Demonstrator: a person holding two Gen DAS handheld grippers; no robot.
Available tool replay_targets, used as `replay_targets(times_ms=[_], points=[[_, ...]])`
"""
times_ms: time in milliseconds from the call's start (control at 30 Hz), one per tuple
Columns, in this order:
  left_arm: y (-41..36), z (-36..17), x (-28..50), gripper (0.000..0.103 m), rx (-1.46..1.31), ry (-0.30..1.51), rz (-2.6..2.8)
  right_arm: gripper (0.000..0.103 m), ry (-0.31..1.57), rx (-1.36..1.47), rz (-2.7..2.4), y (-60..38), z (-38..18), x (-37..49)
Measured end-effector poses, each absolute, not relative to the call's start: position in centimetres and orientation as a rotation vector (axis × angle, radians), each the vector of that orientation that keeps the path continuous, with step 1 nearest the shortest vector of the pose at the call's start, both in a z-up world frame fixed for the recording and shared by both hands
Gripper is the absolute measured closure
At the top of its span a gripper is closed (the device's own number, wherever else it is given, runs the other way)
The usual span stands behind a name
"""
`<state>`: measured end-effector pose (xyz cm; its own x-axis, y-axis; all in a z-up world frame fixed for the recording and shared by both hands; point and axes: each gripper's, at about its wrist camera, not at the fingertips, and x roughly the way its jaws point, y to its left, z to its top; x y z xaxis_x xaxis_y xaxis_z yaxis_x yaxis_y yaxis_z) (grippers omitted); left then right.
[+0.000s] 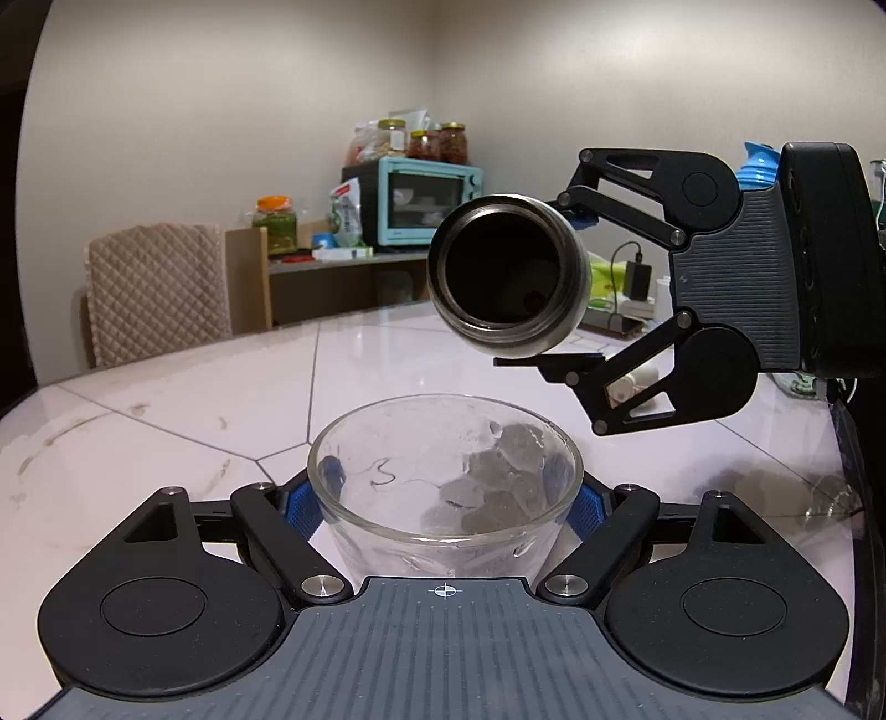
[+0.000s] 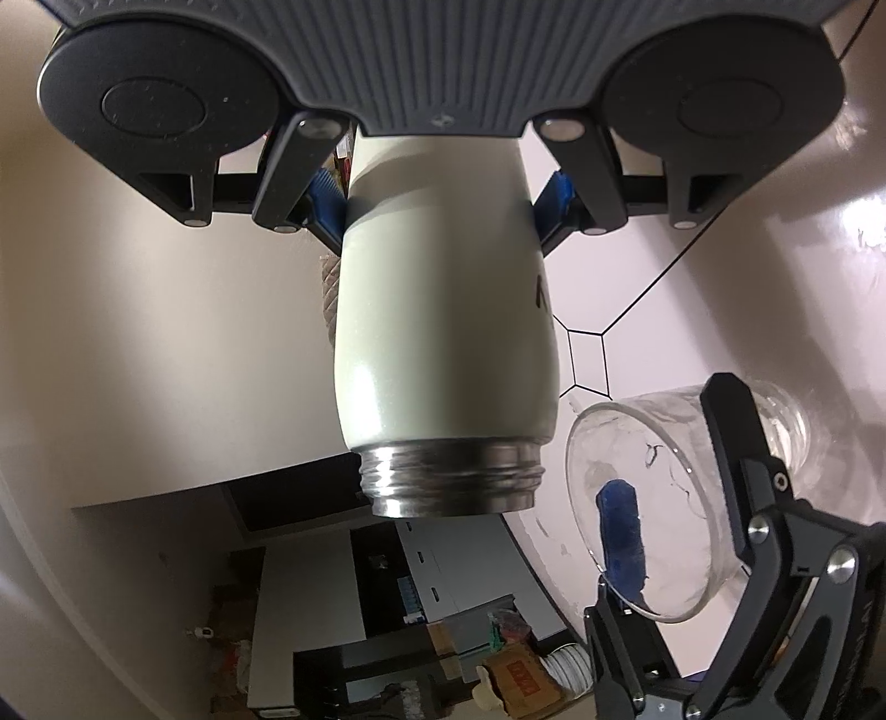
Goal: Unscrew bottle cap and pour
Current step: 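Tilt the bottle mouth over the glass with the right gripper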
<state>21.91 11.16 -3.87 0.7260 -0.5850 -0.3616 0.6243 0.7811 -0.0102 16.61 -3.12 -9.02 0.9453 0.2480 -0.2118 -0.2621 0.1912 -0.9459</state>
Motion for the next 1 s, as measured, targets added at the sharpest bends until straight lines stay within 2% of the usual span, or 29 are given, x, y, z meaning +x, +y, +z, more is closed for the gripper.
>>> replay_targets(times_ms=[1000], points=[[11.2, -3.9, 22.1, 0.016, 0.118, 0.358, -0.676, 0.033, -0.038, -1.510, 0.332, -3.0, -9.8, 15.6]])
